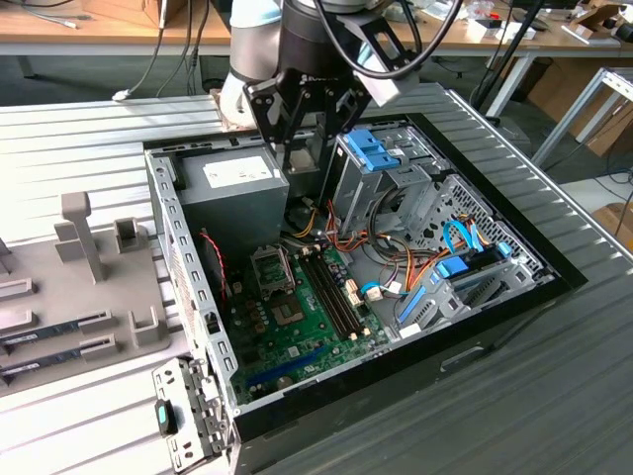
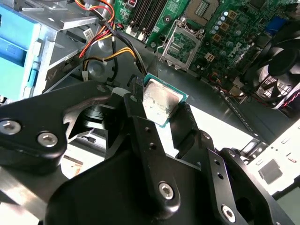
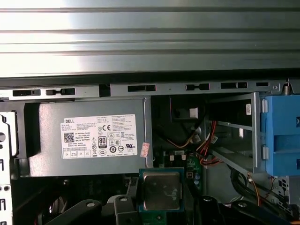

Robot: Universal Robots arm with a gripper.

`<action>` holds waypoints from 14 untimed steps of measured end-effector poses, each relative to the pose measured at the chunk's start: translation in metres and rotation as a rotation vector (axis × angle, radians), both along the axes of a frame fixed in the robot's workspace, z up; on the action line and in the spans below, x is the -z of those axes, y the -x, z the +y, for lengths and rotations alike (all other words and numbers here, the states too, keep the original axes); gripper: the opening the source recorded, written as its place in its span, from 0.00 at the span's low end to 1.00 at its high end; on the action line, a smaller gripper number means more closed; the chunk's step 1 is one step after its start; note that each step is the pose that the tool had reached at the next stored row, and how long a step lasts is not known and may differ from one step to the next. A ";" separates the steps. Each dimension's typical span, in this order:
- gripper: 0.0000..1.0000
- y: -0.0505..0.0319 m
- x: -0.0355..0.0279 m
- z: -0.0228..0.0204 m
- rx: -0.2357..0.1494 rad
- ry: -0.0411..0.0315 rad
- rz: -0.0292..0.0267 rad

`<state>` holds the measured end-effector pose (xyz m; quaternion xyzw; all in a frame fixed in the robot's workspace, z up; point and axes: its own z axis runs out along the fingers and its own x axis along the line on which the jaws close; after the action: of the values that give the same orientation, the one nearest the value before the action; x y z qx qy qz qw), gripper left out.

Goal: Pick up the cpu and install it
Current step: 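Pick up the cpu and move it towards the insertion slot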

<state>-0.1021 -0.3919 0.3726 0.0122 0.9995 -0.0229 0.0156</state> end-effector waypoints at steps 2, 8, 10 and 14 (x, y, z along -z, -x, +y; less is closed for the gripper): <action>0.47 0.0000 0.0002 -0.0012 0.000 0.0000 0.0000; 0.47 0.0000 0.0007 -0.0038 0.000 0.0000 0.0000; 0.47 0.0000 0.0008 -0.0045 0.000 0.0000 0.0000; 0.47 0.0000 0.0012 -0.0066 0.000 0.0000 0.0000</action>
<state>-0.1022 -0.3985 0.3714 0.0122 0.9995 -0.0229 0.0156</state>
